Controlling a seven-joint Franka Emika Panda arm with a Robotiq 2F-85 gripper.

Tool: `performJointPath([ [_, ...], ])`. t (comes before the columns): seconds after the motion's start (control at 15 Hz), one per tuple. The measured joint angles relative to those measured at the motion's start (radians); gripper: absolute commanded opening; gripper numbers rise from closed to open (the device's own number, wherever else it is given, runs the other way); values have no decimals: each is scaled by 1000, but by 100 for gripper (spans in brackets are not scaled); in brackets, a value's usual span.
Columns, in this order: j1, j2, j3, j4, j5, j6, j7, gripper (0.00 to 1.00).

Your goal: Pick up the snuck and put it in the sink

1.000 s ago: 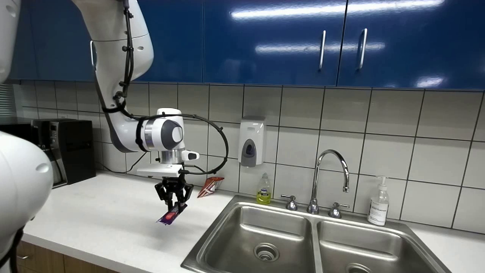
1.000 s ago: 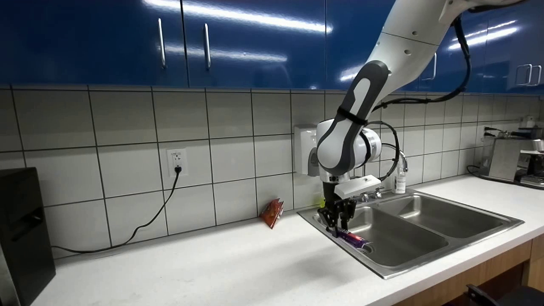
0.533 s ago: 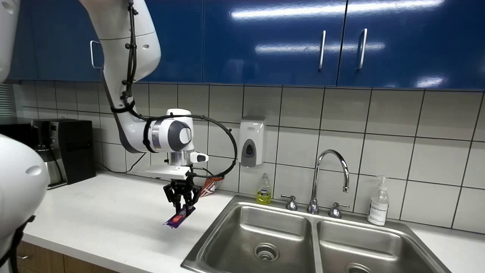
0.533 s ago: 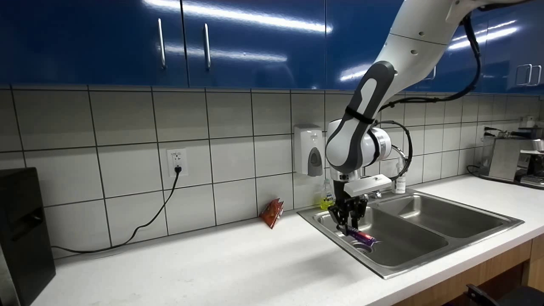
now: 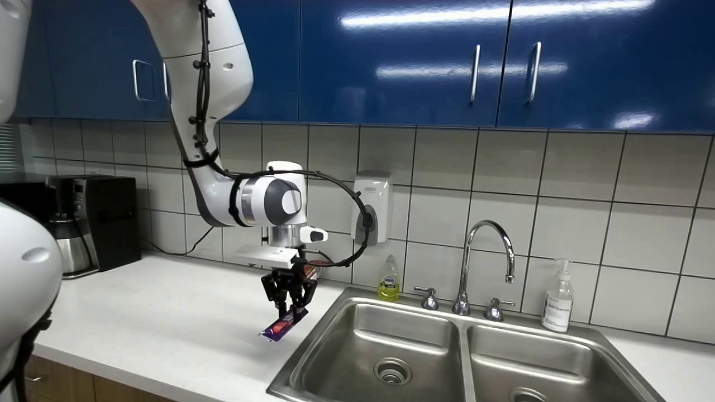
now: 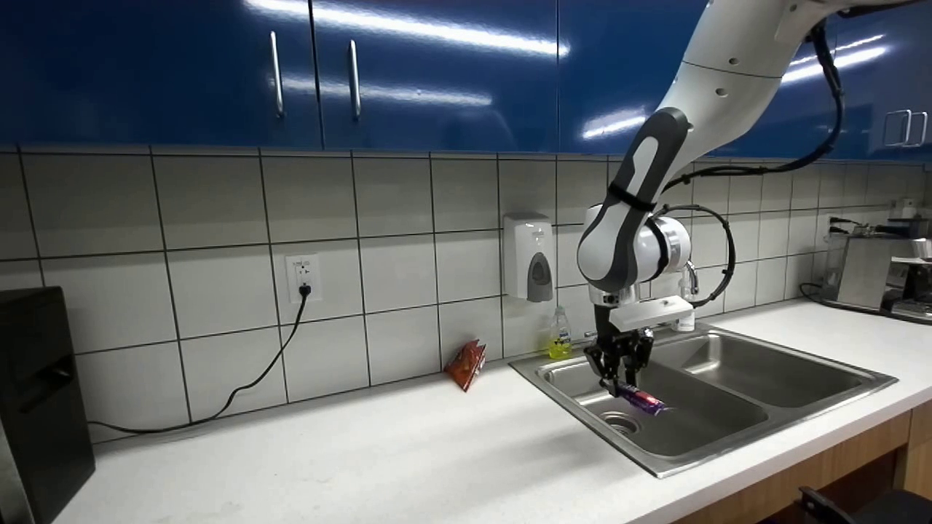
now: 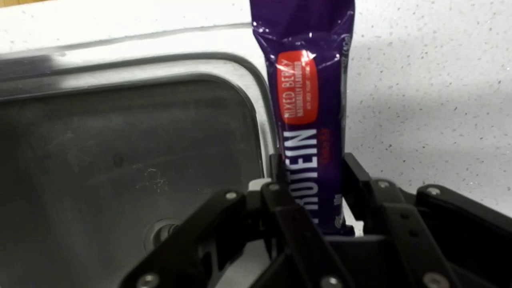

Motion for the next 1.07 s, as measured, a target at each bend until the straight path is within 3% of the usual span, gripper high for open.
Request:
performJointPath([
  [1.07, -102, 1, -78, 8, 62, 0, 0, 13],
])
